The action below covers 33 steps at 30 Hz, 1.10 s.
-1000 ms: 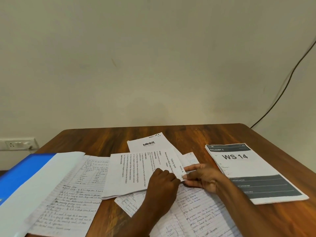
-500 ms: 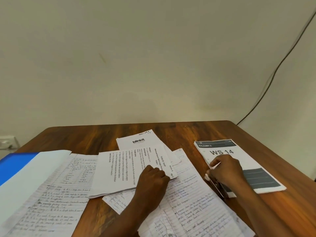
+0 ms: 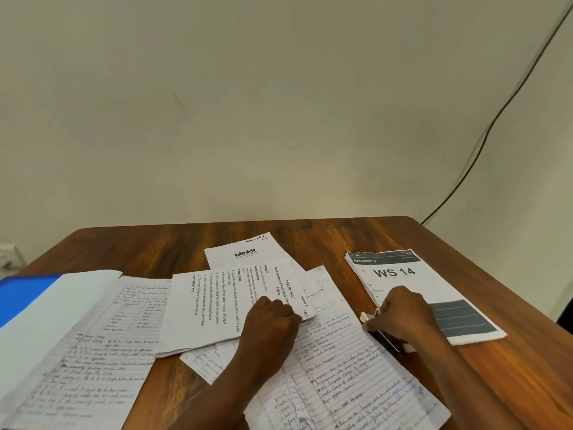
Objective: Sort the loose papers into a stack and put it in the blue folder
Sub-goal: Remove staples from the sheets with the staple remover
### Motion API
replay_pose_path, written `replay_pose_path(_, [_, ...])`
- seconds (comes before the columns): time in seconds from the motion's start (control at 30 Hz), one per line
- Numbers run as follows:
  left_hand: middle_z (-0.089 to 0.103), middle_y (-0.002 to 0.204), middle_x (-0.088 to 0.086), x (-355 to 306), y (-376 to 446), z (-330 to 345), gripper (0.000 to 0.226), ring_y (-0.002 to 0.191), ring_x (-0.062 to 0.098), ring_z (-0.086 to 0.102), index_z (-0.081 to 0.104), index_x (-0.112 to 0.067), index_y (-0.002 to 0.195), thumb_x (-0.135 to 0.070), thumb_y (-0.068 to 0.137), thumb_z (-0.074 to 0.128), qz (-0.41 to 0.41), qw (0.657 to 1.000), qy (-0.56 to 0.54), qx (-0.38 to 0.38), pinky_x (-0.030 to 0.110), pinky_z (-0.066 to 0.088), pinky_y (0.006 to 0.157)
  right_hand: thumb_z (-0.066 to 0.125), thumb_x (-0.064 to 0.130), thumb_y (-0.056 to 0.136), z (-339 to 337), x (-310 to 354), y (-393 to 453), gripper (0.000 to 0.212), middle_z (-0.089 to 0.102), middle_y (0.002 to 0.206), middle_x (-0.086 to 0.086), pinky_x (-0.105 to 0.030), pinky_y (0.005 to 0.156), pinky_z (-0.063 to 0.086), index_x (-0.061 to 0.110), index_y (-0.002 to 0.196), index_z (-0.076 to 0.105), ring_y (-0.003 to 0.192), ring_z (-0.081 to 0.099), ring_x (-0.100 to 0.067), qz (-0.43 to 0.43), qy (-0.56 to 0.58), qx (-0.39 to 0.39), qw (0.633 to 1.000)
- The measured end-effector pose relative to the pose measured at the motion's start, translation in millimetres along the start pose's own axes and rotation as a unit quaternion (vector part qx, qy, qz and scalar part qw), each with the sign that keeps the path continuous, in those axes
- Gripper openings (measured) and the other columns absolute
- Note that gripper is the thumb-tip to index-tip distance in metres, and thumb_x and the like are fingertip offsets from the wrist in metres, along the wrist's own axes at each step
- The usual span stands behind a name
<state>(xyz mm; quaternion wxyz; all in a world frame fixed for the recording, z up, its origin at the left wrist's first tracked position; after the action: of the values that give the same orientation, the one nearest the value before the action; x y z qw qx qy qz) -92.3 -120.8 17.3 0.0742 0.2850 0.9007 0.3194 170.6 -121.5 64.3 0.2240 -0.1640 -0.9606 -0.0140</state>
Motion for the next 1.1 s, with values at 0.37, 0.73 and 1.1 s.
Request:
replay_pose_path(0.37, [0.071, 0.069, -0.01, -1, -2, 0, 0.005, 0.06, 0.008, 0.058, 0.082, -0.025, 0.085, -0.025, 0.084, 0.087, -0.003, 1.0, -0.014, -0.004, 0.024, 0.044, 0.068, 0.093, 0.035, 0.077, 0, 15, -2, 0.031, 0.073, 0.098, 0.003, -0.037, 0.079, 0.056, 0.019, 0.094, 0.071, 0.091, 0.067, -0.018, -0.012, 0.255, 0.04, 0.966])
replay_pose_path(0.73, [0.069, 0.07, -0.008, -1, -1, -1, 0.007, 0.063, 0.01, 0.056, 0.08, -0.025, 0.083, -0.024, 0.09, 0.081, -0.002, 1.0, -0.01, -0.007, 0.027, 0.046, 0.067, 0.09, 0.033, 0.078, 25, 57, -34, 0.061, 0.076, 0.105, -0.029, -0.038, 0.065, 0.064, -0.008, 0.118, 0.069, 0.071, 0.071, -0.027, 0.04, 0.446, 0.311, 0.838])
replay_pose_path(1.1, [0.059, 0.061, -0.004, -3, 0, -5, 0.021, 0.058, 0.012, 0.047, 0.071, -0.021, 0.072, -0.02, 0.091, 0.078, 0.009, 1.0, -0.007, -0.014, 0.028, 0.041, 0.064, 0.092, 0.026, 0.076, 47, 71, -37, 0.069, 0.072, 0.098, -0.033, -0.035, 0.052, 0.063, -0.013, 0.125, 0.064, 0.067, 0.069, -0.03, 0.066, 0.458, 0.353, 0.813])
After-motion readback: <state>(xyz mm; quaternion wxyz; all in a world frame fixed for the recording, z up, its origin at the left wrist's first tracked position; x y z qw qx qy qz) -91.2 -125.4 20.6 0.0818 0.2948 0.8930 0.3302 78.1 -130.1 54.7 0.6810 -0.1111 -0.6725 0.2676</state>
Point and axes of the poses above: each hand's wrist, its own y-axis towards the middle knuckle, its own z-axis out of the palm, x = y × z, the point moved 3 cm from there along y, towards the middle knuckle
